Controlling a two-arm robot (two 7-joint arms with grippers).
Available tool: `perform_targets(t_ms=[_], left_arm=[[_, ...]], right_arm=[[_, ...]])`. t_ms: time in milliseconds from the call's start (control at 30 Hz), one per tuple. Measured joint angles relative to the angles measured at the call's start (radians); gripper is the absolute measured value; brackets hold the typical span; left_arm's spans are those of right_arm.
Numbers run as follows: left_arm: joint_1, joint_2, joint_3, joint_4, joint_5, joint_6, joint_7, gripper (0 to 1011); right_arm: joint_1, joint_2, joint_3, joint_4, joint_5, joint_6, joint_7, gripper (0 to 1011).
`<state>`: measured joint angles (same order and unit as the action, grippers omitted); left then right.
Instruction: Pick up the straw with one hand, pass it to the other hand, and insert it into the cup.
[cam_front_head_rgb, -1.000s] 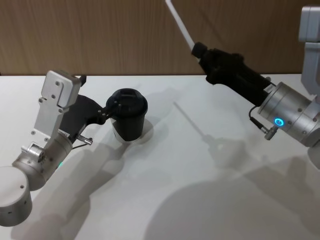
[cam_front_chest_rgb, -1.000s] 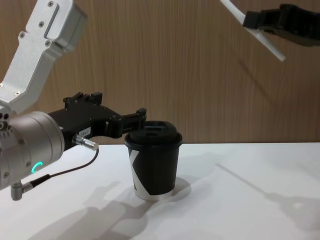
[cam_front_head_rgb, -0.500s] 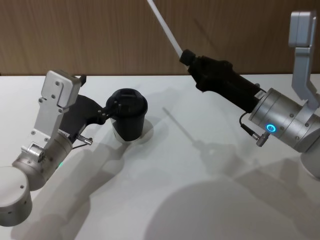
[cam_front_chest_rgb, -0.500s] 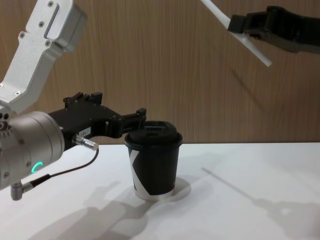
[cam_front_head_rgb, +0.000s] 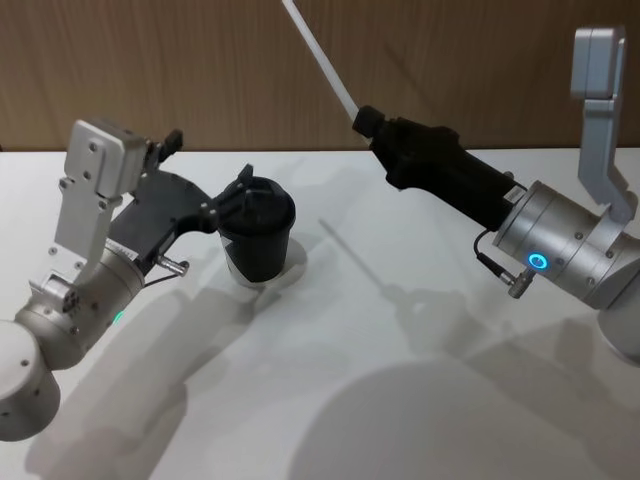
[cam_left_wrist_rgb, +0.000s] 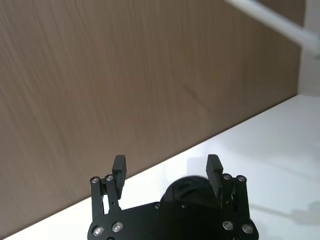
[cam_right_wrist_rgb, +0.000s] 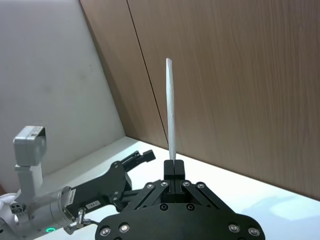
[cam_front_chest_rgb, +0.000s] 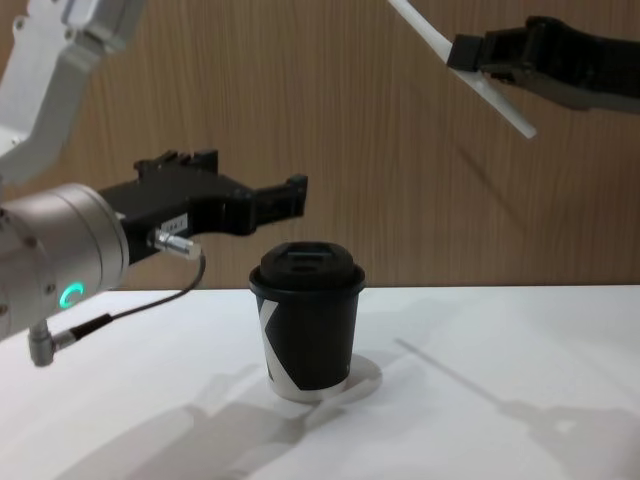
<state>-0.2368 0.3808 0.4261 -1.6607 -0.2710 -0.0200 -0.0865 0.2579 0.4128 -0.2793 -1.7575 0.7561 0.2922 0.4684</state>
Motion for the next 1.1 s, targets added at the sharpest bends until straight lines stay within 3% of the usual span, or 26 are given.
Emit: perform_targets(t_ms=[500, 733, 1100], left_arm=[[-0.028, 0.013, -0.019, -0.041, -0.114, -0.057, -0.175, 1003], [-0.05, 0.01, -0.031, -0.044, -0.199, -0.083, -0.282, 1003], [-0.072, -0.025, -0.042, -0.022, -0.336, -0.105, -0.387, 1003]], right_arm=[[-0.001, 0.001, -0.003, -0.001, 0.002, 0.001, 0.001, 2], [-0.002, 0.001, -0.004, -0.002, 0.003, 0.0, 0.001, 2], [-0.001, 0.001, -0.004, -0.002, 0.003, 0.0, 0.001, 2]])
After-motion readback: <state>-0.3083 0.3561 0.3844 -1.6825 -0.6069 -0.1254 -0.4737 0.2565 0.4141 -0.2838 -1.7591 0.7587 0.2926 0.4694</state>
